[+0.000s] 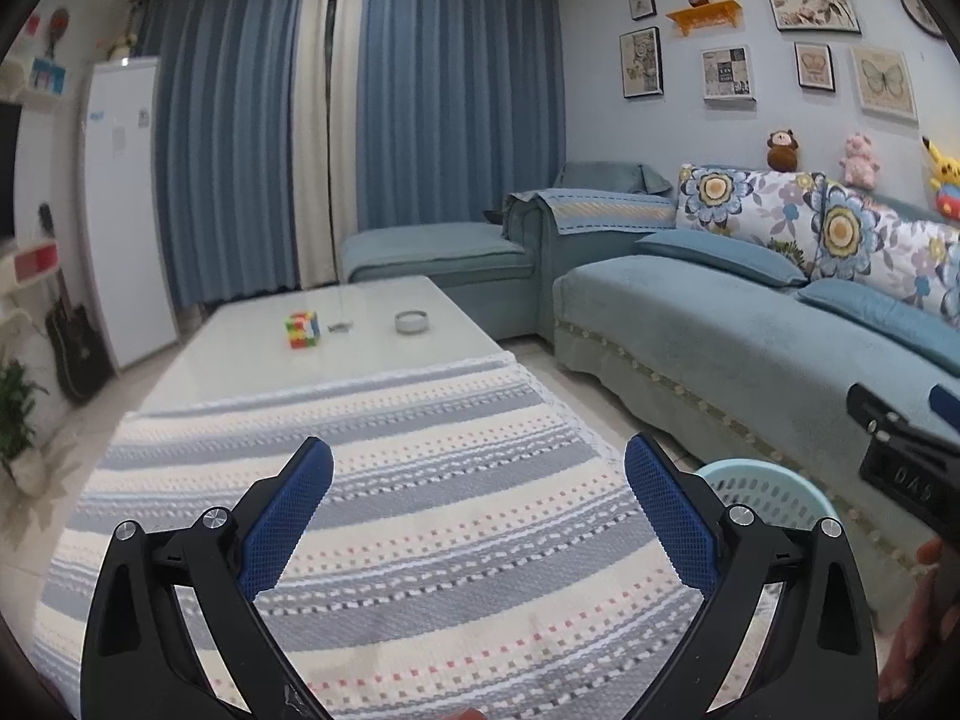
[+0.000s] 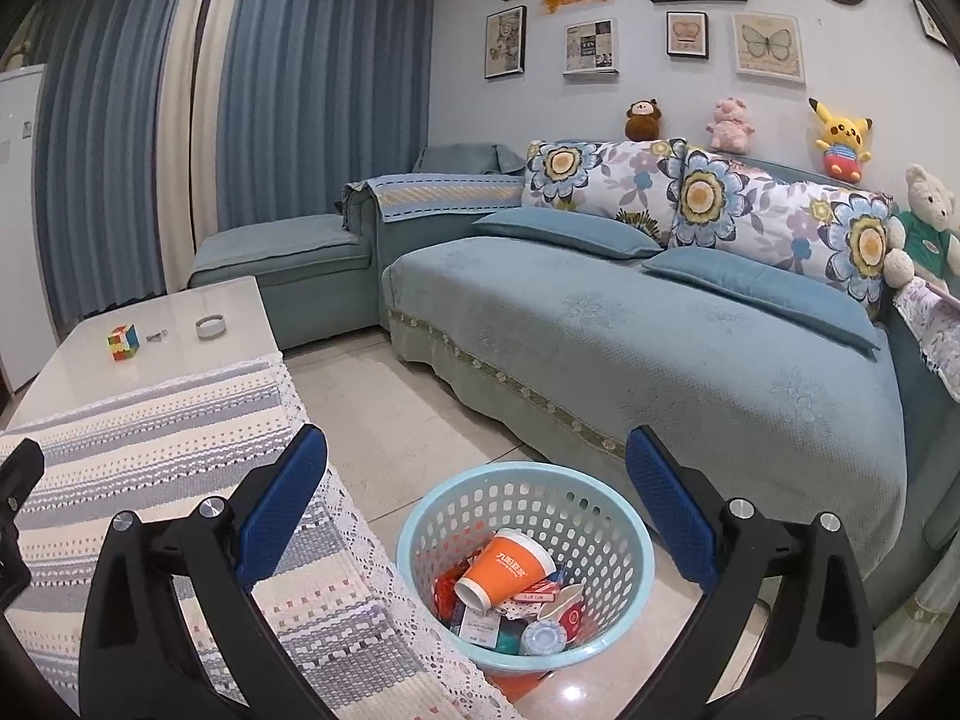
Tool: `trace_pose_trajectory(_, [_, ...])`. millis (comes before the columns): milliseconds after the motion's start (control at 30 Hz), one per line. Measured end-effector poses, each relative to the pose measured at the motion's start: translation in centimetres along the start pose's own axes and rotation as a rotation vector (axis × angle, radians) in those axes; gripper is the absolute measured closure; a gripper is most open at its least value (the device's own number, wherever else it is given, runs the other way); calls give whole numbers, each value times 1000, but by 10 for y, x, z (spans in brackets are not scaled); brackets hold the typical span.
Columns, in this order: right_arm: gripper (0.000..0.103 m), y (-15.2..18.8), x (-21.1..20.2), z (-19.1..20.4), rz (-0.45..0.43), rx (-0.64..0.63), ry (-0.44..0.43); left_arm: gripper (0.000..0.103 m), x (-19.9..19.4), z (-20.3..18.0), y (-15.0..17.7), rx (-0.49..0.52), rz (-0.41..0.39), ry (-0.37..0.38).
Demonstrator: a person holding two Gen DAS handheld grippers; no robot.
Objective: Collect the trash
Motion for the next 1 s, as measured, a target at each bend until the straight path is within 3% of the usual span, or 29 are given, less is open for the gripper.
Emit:
trace_pose_trajectory(267, [8, 0, -1, 1, 5, -4, -20, 8, 9, 6, 2, -28, 30, 3])
trace_pose_trajectory(1000, [8, 4, 2, 5, 21, -17, -32, 8, 7, 3, 1, 3, 11, -17])
Point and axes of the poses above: each gripper's, at about its wrist camera, not at the fingertips, and x roughly the way its jaws point, z to its left, y to its underside, the point moved 7 cm from there along x, roughly the way its jaws point, and after that the axes turned 11 degrees about z, right-handed, at the moved point
